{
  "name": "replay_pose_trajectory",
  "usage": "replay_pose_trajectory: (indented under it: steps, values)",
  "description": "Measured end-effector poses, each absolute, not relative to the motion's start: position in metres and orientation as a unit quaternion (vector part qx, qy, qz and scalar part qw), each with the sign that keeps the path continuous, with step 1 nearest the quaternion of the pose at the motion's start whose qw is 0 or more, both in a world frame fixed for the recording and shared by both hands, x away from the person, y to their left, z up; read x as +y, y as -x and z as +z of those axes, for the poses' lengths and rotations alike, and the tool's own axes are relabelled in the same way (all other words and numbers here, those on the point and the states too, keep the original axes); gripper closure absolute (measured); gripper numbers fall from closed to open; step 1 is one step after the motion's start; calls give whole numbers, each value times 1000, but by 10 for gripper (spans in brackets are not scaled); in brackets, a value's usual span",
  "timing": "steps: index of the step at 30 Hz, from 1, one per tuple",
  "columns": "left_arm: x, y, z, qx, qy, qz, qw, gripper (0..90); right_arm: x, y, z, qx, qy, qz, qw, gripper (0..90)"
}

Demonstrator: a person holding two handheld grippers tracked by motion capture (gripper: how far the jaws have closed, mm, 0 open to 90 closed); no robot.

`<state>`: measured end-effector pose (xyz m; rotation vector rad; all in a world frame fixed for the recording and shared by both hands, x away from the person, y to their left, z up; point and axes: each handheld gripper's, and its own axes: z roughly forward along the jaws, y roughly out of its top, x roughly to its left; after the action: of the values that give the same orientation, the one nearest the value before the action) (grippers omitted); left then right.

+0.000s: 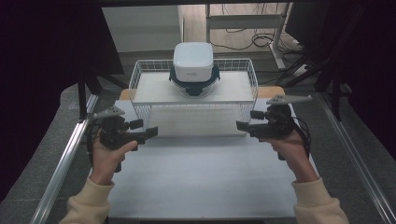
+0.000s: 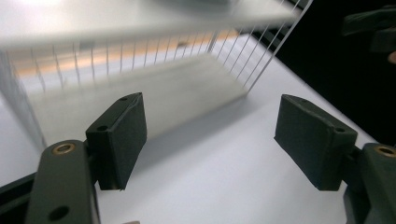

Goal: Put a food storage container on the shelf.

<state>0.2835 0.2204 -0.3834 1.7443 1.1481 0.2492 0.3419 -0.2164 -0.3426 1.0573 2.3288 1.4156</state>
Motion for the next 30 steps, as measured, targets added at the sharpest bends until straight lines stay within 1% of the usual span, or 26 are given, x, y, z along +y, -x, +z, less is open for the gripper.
replay_pose_trajectory:
  steps: [3,7,9,11,14,17,21,24,30]
  values:
    - [226,-278,-405,486,-720,96,486,242,-218,-332,-364,798,-363,468,109,244]
    - [232,-269,-435,499,-725,90,466,242,-224,-319,-391,800,-373,462,91,242]
    - [235,-265,-448,509,-720,83,464,243,-227,-315,-400,797,-379,462,87,242]
    - [237,-262,-458,515,-719,79,461,243,-229,-312,-409,799,-383,454,90,242]
    - [237,-260,-471,518,-730,75,440,243,-232,-307,-427,801,-391,443,97,241]
    - [239,-258,-482,525,-730,75,431,244,-236,-305,-451,808,-402,424,81,236]
    - [238,-259,-491,529,-734,74,420,244,-241,-303,-475,819,-412,392,77,235]
    - [237,-260,-492,529,-735,80,418,245,-241,-304,-482,822,-416,382,78,234]
    - [239,-259,-493,529,-733,82,419,246,-238,-302,-481,823,-407,387,84,233]
